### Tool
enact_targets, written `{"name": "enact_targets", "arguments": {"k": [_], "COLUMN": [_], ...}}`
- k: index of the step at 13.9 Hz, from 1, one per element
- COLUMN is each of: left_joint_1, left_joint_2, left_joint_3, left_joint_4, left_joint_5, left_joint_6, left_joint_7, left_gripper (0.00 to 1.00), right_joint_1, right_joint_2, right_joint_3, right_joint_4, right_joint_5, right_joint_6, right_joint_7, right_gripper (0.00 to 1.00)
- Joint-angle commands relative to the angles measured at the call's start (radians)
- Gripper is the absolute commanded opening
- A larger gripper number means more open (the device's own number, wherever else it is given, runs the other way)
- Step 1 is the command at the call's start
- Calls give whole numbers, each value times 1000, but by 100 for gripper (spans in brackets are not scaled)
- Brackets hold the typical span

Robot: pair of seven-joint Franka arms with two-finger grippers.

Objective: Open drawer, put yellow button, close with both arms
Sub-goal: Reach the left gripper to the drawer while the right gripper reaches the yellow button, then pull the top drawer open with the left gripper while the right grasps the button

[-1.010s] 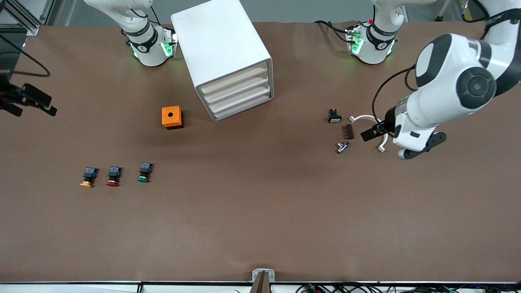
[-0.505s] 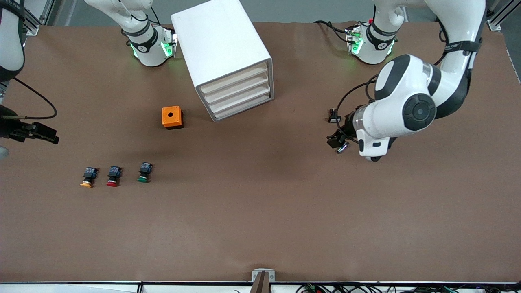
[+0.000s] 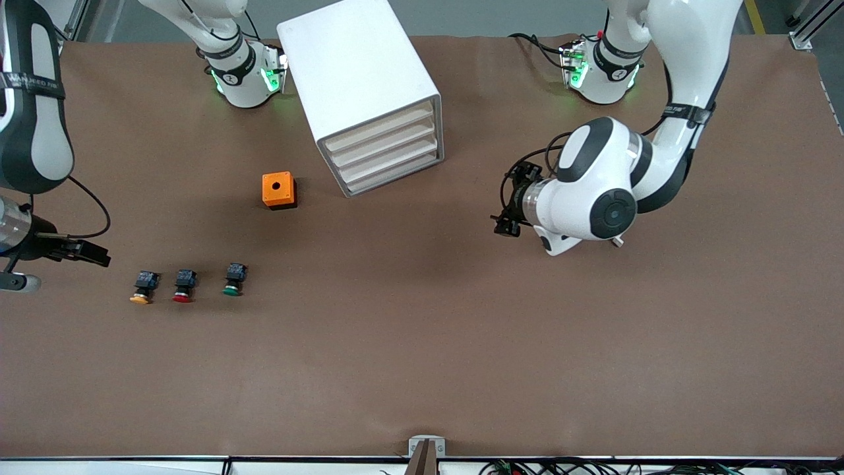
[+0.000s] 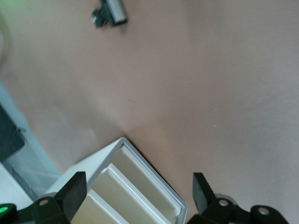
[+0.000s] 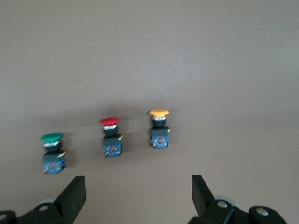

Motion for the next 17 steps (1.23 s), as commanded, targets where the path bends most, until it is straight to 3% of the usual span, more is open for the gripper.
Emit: {"name": "enact_targets", "arguments": {"k": [1,9,13,17], "left_joint_1": [-42,-97,-116,-183], "left_joint_2": [60,124,157,196], "left_joint_3": [-1,-1,-1,-1], "left_joint_4": [50,51,53,94], "left_joint_5": [-33,-299,-430,-446], "left_joint_6": [-8,-14,-14,-14], "left_joint_7": [-149,-475,-559,-673], "left_gripper": [100,100,100,80], "right_joint_1": [-53,-90,-104,-107], "right_joint_2": [29,178,217,232], "right_joint_3": [18,24,26,30], "right_joint_4": [-96,-130,-138,-214], "right_joint_5": [3,15,60,86], "right_joint_6": [163,376,395,531], "right_joint_7": [-9,-112,-124,-167], "right_gripper": [100,100,100,100]}}
